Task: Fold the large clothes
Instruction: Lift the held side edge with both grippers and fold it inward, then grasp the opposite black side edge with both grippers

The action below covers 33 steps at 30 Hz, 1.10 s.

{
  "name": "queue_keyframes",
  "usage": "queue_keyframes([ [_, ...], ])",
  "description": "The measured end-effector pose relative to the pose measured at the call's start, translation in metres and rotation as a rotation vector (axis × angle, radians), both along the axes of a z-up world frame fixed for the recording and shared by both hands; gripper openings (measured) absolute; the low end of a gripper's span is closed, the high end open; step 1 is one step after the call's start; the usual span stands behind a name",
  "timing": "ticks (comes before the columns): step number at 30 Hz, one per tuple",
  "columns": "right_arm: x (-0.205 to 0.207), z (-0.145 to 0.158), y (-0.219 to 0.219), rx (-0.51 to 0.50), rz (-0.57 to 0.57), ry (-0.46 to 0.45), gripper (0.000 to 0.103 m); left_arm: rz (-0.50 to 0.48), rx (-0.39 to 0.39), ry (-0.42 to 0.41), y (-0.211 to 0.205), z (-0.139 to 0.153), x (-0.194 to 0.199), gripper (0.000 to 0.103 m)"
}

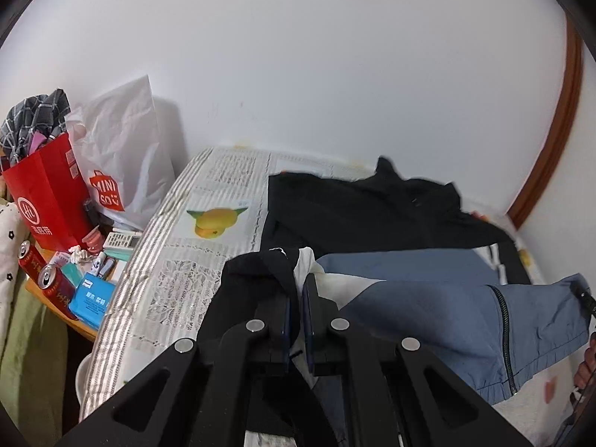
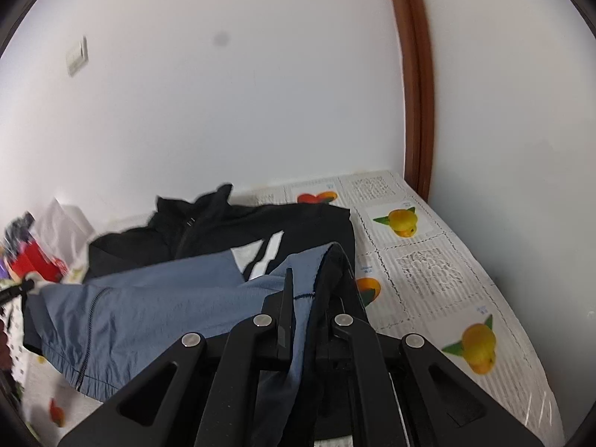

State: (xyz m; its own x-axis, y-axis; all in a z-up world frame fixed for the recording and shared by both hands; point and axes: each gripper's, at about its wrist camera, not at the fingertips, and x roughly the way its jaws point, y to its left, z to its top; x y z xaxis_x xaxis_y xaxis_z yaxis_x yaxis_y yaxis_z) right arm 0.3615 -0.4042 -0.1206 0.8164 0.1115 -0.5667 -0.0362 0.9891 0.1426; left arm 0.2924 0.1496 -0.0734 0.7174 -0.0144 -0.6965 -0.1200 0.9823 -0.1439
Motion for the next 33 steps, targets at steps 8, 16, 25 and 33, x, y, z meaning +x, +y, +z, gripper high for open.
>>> queue_keyframes([
  [8, 0.044, -0.048, 0.010, -0.066, -0.023, 0.089, 0.005, 0.031, 0.022, 0.079, -0.002, -0.034, 0.027, 0.007],
  [16, 0.067, -0.073, 0.010, -0.107, -0.051, 0.201, 0.016, 0.024, 0.029, 0.106, -0.003, -0.035, 0.029, 0.010],
  [25, -0.005, -0.030, -0.019, -0.068, 0.011, 0.131, 0.041, -0.039, -0.025, 0.082, 0.009, -0.018, -0.006, 0.026],
  [33, -0.038, -0.059, -0.042, -0.048, -0.004, 0.254, 0.041, -0.020, -0.005, 0.068, 0.038, -0.019, -0.048, 0.046],
])
